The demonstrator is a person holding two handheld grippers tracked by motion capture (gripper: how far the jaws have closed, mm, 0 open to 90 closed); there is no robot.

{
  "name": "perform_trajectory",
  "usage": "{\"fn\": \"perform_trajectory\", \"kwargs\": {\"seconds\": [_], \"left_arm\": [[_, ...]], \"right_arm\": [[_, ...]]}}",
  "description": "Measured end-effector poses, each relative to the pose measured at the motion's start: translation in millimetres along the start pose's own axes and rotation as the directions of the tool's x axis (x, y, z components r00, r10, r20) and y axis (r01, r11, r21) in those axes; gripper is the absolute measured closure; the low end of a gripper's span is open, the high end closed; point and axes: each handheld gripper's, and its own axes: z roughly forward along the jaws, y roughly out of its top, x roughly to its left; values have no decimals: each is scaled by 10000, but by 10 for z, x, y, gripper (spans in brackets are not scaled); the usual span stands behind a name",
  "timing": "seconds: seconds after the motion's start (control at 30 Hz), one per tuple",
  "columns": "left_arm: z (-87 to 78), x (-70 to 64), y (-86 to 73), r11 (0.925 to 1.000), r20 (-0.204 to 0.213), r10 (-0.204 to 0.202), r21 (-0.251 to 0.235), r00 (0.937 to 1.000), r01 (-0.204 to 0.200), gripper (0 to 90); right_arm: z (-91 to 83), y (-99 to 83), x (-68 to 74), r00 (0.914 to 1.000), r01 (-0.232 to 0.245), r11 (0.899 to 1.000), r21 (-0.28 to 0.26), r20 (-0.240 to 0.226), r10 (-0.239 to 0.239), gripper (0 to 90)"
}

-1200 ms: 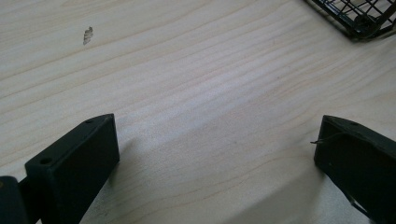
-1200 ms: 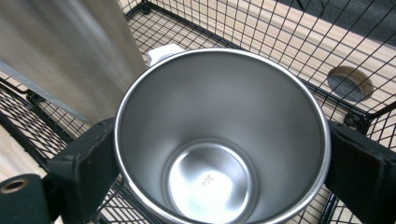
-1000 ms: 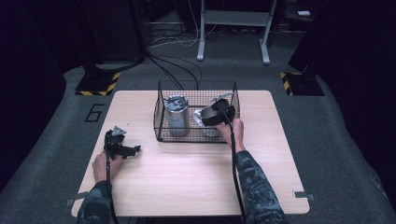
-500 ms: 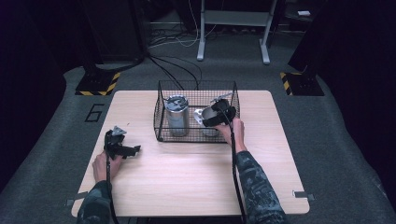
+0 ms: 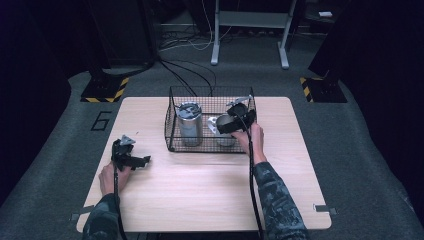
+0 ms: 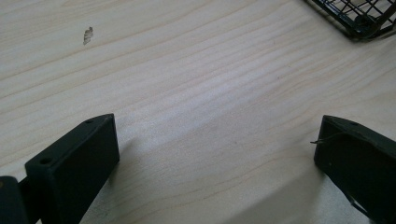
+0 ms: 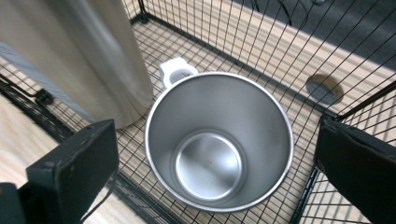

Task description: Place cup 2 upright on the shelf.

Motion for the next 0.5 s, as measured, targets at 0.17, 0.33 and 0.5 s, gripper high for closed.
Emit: {"fn": "perform_trajectory", "kwargs": {"seconds": [0.17, 0.33, 0.5], "left_arm": [[0, 0, 0, 10000, -1, -2, -1, 10000, 2, 0], [0, 0, 0, 10000, -3, 0, 0, 10000, 0, 0], [0, 0, 0, 10000, -5, 5, 5, 10000, -5, 0]], "right_arm": [[-177, 1, 14, 9995, 236, 9992, -313, -213, -242, 0], [-349, -38, 47, 9982, 543, 9980, -316, -247, -551, 0], [-567, -130, 98, 9943, 1041, 9941, -301, -178, -1047, 0]]}}
